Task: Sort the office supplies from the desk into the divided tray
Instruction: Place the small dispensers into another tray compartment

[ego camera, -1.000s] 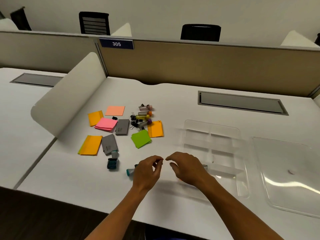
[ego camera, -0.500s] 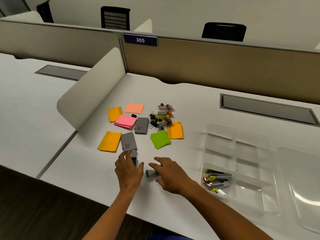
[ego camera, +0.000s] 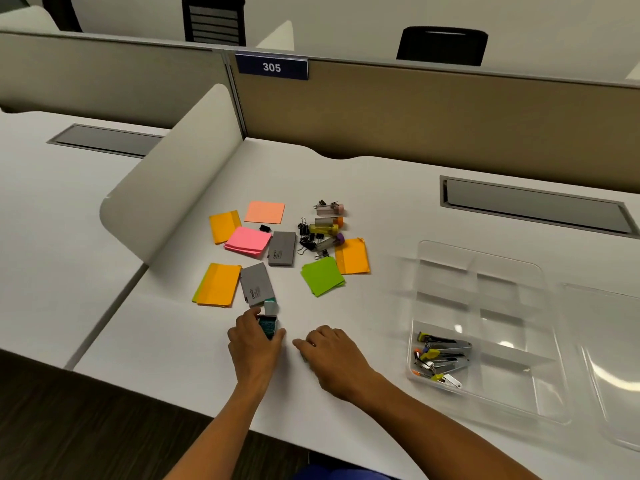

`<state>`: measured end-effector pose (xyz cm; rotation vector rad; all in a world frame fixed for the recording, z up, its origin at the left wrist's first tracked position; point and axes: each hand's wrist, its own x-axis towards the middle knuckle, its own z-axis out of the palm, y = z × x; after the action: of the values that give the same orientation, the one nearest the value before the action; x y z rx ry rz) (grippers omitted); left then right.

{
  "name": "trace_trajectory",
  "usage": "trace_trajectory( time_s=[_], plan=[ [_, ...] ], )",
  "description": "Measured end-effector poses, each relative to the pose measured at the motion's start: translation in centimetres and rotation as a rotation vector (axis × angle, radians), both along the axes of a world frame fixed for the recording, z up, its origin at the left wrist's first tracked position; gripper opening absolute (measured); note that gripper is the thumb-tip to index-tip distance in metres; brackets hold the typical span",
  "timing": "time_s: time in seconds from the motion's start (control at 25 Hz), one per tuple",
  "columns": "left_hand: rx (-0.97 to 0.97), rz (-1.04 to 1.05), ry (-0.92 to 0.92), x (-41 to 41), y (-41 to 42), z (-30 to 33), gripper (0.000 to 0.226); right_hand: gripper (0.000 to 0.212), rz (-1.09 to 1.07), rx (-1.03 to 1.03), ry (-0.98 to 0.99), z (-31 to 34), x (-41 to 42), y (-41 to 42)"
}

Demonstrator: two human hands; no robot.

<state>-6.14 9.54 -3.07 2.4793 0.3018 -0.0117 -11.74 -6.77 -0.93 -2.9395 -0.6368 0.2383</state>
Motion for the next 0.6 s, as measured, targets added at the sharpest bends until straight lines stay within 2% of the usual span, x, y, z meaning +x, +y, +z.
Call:
trace_trajectory(
  time_s=[0.16,0.36,0.6],
  plan=[
    [-0.133,0.008,-0.026,-0.5,-0.4,0.0,0.054,0.035,-0.018,0.081,0.009,0.7,-0.4,-1.0],
    [-0.261,-0.026,-0.035,-2.1,-2.2,1.7,0.056,0.031,-0.305,0.46,0.108,4.7,-1.6,-5.6],
    [-0.337,-0.203,-0.096,-4.3,-7.6,4.5,0.054,0.033,-0.66,0.825,0.084,9.5,-5.7,-14.4]
  ],
)
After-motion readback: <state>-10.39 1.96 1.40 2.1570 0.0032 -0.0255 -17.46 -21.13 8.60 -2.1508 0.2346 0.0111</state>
